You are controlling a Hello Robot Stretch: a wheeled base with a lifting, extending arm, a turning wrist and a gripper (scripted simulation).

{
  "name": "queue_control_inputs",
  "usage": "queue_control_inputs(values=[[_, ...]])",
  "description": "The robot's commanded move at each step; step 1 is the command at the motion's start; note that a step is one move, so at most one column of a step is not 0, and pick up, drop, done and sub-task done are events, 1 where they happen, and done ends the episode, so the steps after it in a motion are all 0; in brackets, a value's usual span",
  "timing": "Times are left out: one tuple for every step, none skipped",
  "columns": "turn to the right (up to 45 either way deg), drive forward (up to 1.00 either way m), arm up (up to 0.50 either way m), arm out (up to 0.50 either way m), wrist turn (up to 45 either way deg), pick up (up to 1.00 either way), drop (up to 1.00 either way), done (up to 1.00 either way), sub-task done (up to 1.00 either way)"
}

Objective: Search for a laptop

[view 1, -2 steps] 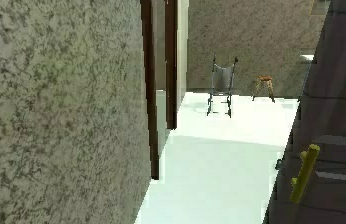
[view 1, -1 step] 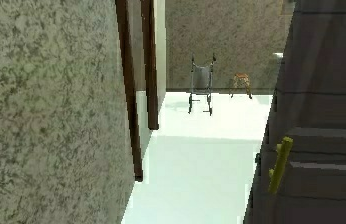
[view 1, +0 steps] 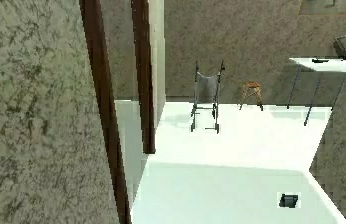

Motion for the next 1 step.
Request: queue_control_inputs(values=[[6.0,0.0,0.0,0.0,0.0,0.0,0.0,0.0,0.0]])
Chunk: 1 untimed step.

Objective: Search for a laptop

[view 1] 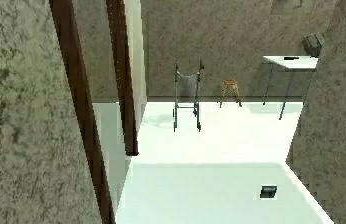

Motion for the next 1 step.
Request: queue_control_inputs(values=[[0.0,0.6,0.0,0.0,0.0,0.0,0.0,0.0,0.0]])
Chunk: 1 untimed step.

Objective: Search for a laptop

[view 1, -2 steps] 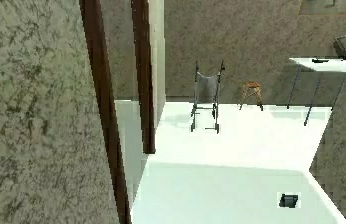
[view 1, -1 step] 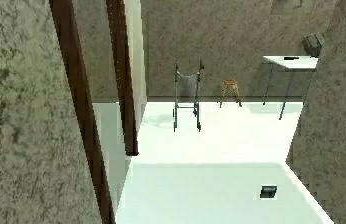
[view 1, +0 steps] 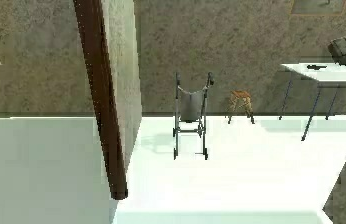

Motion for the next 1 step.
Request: queue_control_inputs(values=[[30.0,0.0,0.0,0.0,0.0,0.0,0.0,0.0,0.0]])
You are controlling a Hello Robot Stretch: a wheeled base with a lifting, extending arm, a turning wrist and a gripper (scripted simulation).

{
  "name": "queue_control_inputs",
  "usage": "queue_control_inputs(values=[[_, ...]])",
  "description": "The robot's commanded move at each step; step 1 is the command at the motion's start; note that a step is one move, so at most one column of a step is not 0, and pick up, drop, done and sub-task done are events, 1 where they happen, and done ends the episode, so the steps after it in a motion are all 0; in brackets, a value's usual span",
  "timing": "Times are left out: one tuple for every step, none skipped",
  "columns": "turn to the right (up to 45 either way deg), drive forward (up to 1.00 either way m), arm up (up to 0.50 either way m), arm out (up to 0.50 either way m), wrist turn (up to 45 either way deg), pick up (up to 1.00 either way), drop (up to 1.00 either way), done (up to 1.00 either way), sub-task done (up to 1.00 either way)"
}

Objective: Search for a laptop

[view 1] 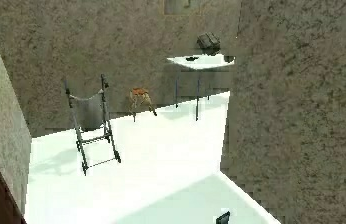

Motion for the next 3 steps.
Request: queue_control_inputs(values=[[0.0,0.9,0.0,0.0,0.0,0.0,0.0,0.0,0.0],[0.0,0.85,0.0,0.0,0.0,0.0,0.0,0.0,0.0],[45.0,0.0,0.0,0.0,0.0,0.0,0.0,0.0,0.0]])
